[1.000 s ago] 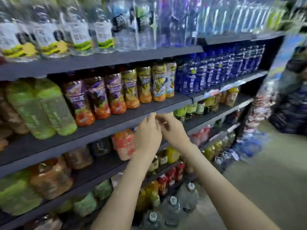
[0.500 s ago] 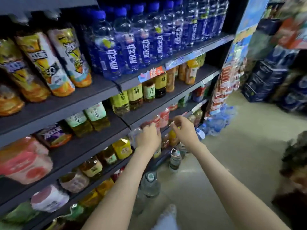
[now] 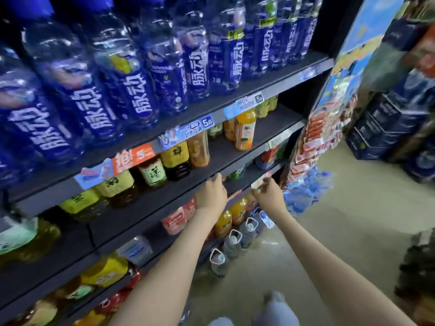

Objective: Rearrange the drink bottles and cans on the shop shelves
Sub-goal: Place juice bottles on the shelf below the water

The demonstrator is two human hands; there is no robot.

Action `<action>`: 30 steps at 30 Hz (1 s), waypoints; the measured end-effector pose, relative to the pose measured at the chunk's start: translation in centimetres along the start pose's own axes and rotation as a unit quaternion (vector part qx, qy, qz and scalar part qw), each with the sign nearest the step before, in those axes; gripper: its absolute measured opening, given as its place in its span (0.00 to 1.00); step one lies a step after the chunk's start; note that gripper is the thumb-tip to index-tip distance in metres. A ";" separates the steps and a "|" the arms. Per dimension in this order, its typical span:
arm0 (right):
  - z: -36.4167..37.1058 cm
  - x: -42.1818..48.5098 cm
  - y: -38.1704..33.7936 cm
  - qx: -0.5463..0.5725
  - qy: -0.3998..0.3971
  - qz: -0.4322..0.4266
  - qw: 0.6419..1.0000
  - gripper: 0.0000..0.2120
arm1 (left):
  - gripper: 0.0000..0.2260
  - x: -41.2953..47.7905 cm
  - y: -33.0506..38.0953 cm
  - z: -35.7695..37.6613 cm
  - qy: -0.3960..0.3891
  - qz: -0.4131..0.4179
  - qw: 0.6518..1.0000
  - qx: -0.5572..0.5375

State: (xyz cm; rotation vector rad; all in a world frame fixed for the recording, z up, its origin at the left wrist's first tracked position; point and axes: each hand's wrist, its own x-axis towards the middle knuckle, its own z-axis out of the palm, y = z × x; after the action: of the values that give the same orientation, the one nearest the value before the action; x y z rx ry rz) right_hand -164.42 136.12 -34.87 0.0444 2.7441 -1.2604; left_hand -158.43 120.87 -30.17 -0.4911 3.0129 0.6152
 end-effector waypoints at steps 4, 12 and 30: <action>0.2 8.7 0.1 0.036 -0.030 -0.048 0.998 0.24 | 0.15 4.9 2.9 2.9 0.052 -0.059 0.997 -0.002; 1.8 20.1 -3.1 0.158 -0.066 -0.172 0.970 0.43 | 0.21 12.0 7.0 7.4 0.130 -0.145 0.980 -0.048; -5.5 6.8 -2.2 0.153 -0.271 -0.203 0.928 0.27 | 0.27 1.4 10.7 3.8 0.150 -0.208 0.944 -0.206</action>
State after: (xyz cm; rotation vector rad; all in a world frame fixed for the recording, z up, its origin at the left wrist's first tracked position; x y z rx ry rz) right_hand -171.84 138.66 -30.51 -0.7586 2.1201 -1.5032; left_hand -163.21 131.24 -29.73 -1.3061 2.8769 1.2266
